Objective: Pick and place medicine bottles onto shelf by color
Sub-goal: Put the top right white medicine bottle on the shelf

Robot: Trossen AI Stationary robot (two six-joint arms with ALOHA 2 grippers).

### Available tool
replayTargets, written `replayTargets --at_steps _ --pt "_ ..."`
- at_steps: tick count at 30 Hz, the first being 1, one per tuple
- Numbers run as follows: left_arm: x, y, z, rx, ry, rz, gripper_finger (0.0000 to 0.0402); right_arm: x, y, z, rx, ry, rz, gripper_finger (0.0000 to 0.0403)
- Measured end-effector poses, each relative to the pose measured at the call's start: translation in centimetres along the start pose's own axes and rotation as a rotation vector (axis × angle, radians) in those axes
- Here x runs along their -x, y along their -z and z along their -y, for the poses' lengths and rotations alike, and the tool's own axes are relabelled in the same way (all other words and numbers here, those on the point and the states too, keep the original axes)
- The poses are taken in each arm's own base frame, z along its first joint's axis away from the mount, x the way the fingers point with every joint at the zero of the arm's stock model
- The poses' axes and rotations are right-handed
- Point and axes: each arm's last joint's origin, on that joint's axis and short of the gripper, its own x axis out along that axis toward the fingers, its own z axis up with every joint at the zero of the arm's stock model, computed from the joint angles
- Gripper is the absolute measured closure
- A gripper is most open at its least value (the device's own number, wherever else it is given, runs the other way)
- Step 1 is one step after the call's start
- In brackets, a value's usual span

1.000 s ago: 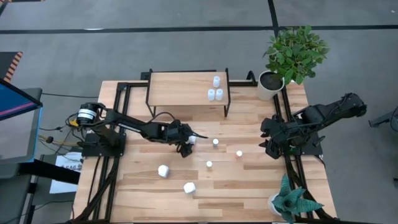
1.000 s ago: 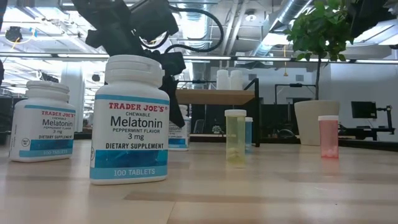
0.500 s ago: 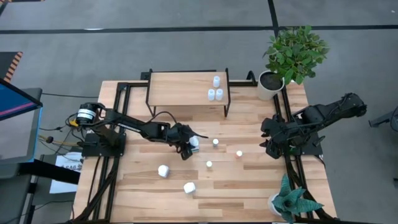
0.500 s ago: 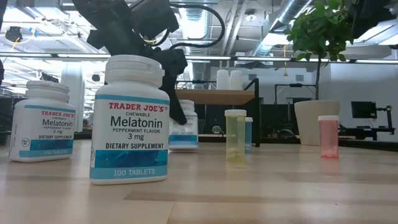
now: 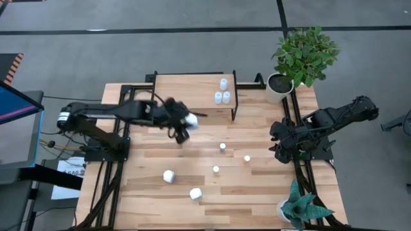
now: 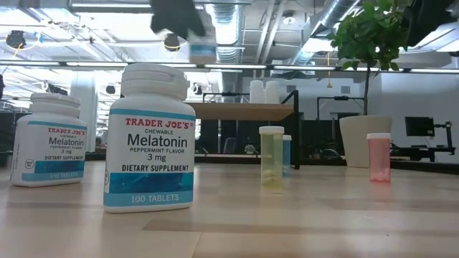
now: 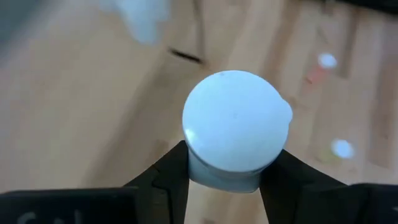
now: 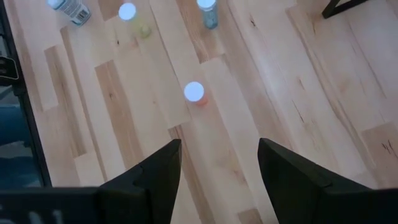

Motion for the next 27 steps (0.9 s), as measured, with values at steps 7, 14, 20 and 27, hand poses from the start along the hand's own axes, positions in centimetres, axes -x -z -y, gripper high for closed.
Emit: replayTargets --at_steps 7,14,20,27 --pt "3.1 -0.8 -6.1 -0.024 -0.118 -0.007 0.0274 -0.3 -0.8 -0.6 -0.023 -0.016 0.085 0.0178" --pt "1.2 -0.8 -12.8 -0.075 -0.127 -0.119 0.0271 -0.9 -2.5 -1.6 -0.122 -0.071 0.2 0.0182" --pt "-0.2 -0.1 -18.1 -0.095 -0.13 -0.185 0.0271 -2.3 -3.7 -2.1 -0.167 -0.047 0.214 0.0183" --pt "-2.0 1.0 -22.7 -0.121 -0.057 -0.216 0.027 -4.3 -4.6 -2.4 -0.202 0.005 0.176 0.0184"
